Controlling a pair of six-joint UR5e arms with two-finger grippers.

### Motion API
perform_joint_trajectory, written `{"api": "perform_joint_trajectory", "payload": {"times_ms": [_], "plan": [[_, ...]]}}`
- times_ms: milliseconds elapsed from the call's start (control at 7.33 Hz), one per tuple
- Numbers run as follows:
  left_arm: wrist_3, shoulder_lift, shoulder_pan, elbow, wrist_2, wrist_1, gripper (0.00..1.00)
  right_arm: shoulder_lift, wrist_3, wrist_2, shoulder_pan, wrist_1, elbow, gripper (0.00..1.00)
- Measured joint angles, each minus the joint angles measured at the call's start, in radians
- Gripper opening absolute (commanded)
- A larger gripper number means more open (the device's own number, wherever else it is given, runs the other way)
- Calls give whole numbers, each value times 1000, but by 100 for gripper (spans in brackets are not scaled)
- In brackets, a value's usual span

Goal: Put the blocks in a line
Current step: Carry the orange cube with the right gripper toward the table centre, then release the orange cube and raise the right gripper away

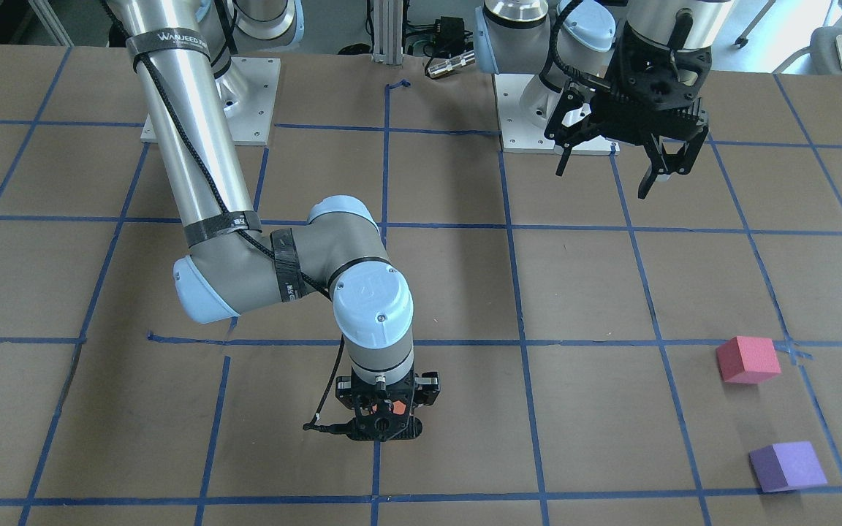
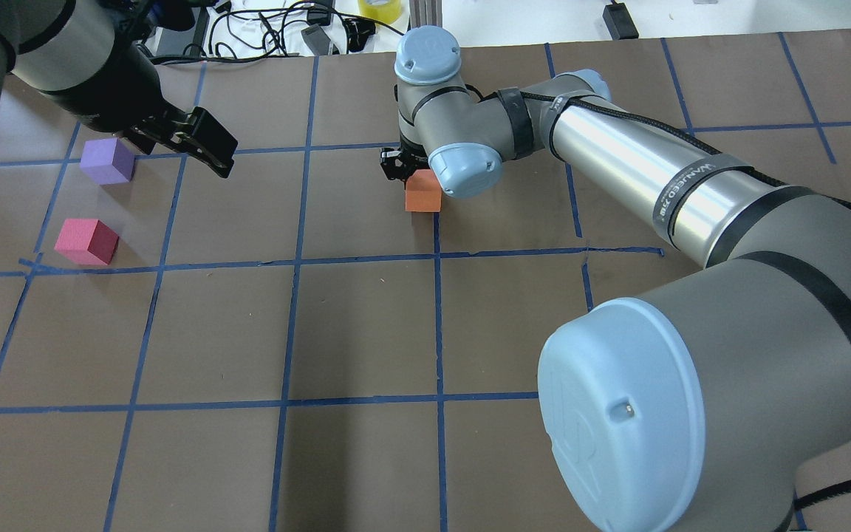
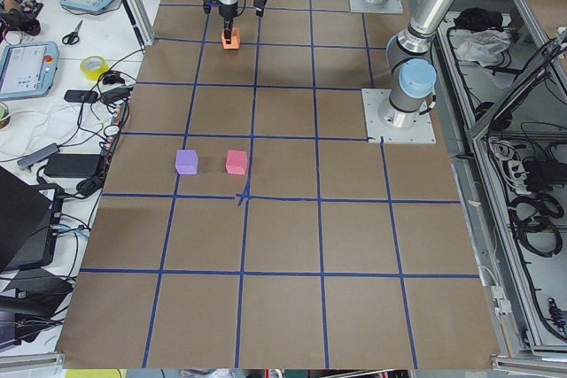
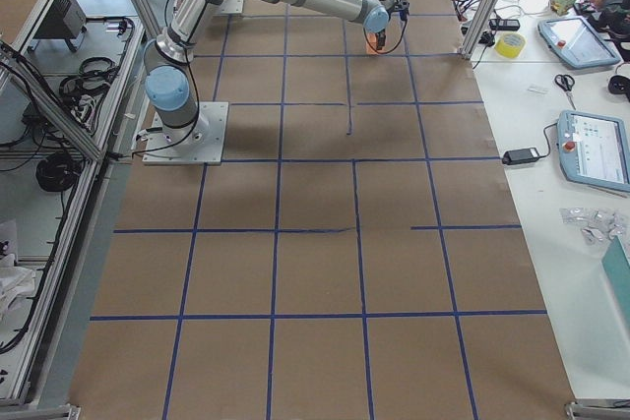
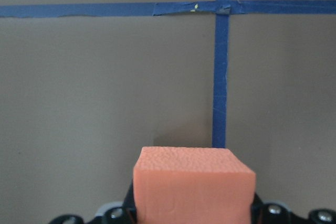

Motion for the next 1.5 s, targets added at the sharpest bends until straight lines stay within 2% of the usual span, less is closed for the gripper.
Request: {"api": "perform_joint_trajectory", "payload": {"times_ms": [136, 273, 409, 1091, 1364, 1500], "plan": [[0, 0, 0, -1, 0, 0, 100, 6, 0, 2, 7, -2, 0, 15], [0, 1, 0, -1, 1, -1, 100, 9, 0, 3, 12, -3, 0, 37], [0, 1, 1, -2, 3, -6, 100, 11, 0, 3, 16, -4, 0, 99], [-10, -6, 3, -4, -2, 5, 100, -24, 22, 5, 40, 3, -1, 100], [-14, -6, 3, -14, -5, 30, 100, -105, 45, 7, -4, 55, -3, 100], [-14, -5, 3, -21, -4, 34, 100, -164, 41, 11, -54, 119, -2, 100]]}}
